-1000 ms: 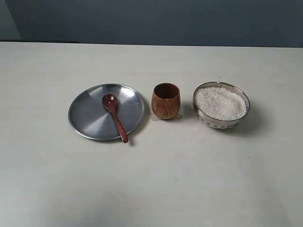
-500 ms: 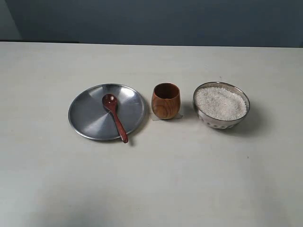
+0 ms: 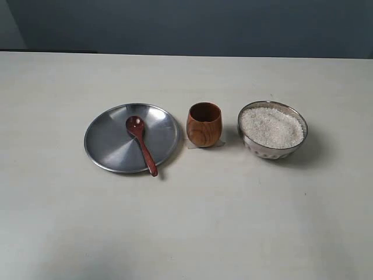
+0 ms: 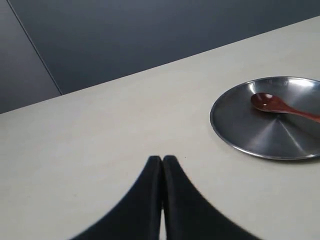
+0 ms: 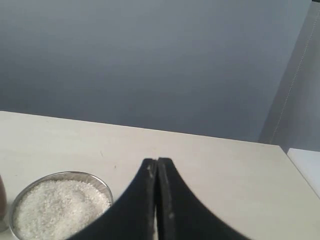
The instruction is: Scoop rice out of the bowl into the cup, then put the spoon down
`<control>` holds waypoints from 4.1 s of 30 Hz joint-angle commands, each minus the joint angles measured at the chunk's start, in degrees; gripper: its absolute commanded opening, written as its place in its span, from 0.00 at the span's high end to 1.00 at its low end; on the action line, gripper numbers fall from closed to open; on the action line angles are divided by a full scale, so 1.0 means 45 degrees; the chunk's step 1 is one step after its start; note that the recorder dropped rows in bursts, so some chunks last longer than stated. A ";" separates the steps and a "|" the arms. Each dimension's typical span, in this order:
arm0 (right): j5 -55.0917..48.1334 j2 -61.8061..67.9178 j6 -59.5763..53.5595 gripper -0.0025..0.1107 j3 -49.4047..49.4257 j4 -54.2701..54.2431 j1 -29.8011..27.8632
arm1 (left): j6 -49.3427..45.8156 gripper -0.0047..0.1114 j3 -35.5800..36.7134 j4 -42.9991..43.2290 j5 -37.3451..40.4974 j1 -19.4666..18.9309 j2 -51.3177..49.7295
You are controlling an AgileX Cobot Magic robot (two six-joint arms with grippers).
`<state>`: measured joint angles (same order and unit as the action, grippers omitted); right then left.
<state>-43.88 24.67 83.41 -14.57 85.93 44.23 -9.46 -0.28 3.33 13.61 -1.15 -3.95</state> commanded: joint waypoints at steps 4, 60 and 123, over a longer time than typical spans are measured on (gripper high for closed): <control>-0.0041 -0.0070 -0.0043 0.98 -0.0012 0.0064 -0.0064 | 0.0057 0.96 0.0063 -0.0039 -0.0033 0.0028 0.0820; 0.0072 -0.0070 -0.0010 0.98 -0.0012 0.0064 -0.0064 | 0.1961 0.96 0.0063 -0.0039 0.0045 0.0028 0.0878; 0.8104 -0.3666 -0.0991 0.98 0.2520 -0.2205 -0.7499 | 0.1961 0.96 0.0063 -0.0039 0.0045 0.0028 0.0878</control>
<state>-8.61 8.56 79.57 -3.47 76.84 10.80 -0.85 -0.28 3.33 13.61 -1.15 -0.28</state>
